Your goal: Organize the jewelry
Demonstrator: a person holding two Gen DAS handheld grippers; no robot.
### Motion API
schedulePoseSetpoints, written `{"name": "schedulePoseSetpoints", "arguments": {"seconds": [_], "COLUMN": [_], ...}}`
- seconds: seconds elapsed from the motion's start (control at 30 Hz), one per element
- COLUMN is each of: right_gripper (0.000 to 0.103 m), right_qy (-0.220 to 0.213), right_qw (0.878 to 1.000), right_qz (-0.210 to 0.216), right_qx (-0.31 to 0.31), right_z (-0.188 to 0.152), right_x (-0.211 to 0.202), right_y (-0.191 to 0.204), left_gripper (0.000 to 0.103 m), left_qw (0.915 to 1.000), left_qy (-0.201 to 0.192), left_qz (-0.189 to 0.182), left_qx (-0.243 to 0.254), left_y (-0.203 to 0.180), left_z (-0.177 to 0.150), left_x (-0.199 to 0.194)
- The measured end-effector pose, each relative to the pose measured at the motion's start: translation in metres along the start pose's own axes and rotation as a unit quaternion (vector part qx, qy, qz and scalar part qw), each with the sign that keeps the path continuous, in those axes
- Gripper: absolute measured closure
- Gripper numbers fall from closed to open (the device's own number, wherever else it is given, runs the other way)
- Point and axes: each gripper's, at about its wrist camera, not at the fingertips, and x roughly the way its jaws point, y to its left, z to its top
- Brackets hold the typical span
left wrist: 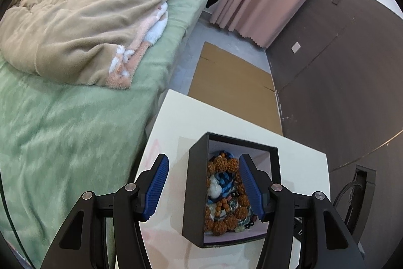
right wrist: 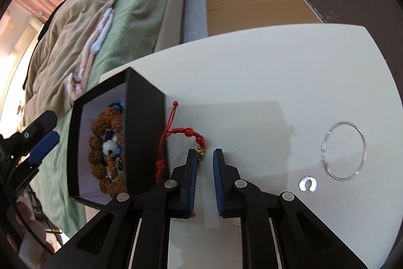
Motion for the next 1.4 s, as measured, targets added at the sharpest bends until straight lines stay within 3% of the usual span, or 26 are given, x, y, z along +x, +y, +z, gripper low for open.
{"name": "schedulePoseSetpoints", "arguments": {"seconds": [0.07, 0.2, 0.43, 0.67, 0.8, 0.97, 1.07, 1.17, 1.3, 1.4], "right_gripper": [0.101, 0.102, 0.101, 0.102, 0.102, 0.102, 0.102, 0.102, 0.097, 0.092], "right_qy": [0.004, 0.001, -0.018, -0.022, -0.056, -0.079, -0.084, -0.082, -0.018, -0.010], "right_qw": [1.000, 1.000, 0.988, 0.999, 0.998, 0.991, 0.989, 0.991, 0.994, 0.995], "right_qz": [0.000, -0.018, -0.117, -0.023, 0.037, 0.104, 0.122, 0.107, 0.099, 0.089], "right_qx": [0.010, 0.004, -0.099, -0.006, 0.013, 0.014, 0.017, 0.014, 0.031, 0.033], "right_z": [-0.001, -0.005, -0.017, -0.008, -0.003, -0.003, -0.006, -0.005, -0.003, -0.005], "right_x": [-0.001, -0.005, -0.002, -0.016, -0.042, -0.060, -0.064, -0.061, -0.035, -0.025], "right_y": [-0.009, -0.013, 0.021, -0.011, -0.018, -0.012, -0.010, -0.008, -0.015, -0.014], "left_gripper": [0.044, 0.044, 0.044, 0.044, 0.044, 0.044, 0.044, 0.044, 0.044, 0.044], "left_qw": [1.0000, 0.9999, 0.9996, 0.9997, 0.9995, 0.9993, 0.9989, 0.9989, 0.9993, 0.9995], "left_qy": [0.005, 0.011, 0.022, 0.024, 0.027, 0.014, 0.002, -0.004, -0.004, -0.009], "left_qz": [-0.002, -0.003, -0.003, -0.004, -0.013, -0.013, -0.014, -0.012, -0.010, -0.011], "left_qx": [0.001, 0.006, 0.015, 0.008, 0.004, 0.033, 0.045, 0.046, 0.037, 0.028], "left_y": [-0.001, -0.005, -0.011, -0.008, -0.008, -0.020, -0.024, -0.023, -0.017, -0.012], "left_z": [-0.003, -0.007, -0.013, -0.012, -0.010, -0.012, -0.012, -0.011, -0.010, -0.007], "left_x": [0.001, 0.004, 0.008, 0.009, 0.009, 0.004, -0.001, -0.001, -0.001, -0.003]}}
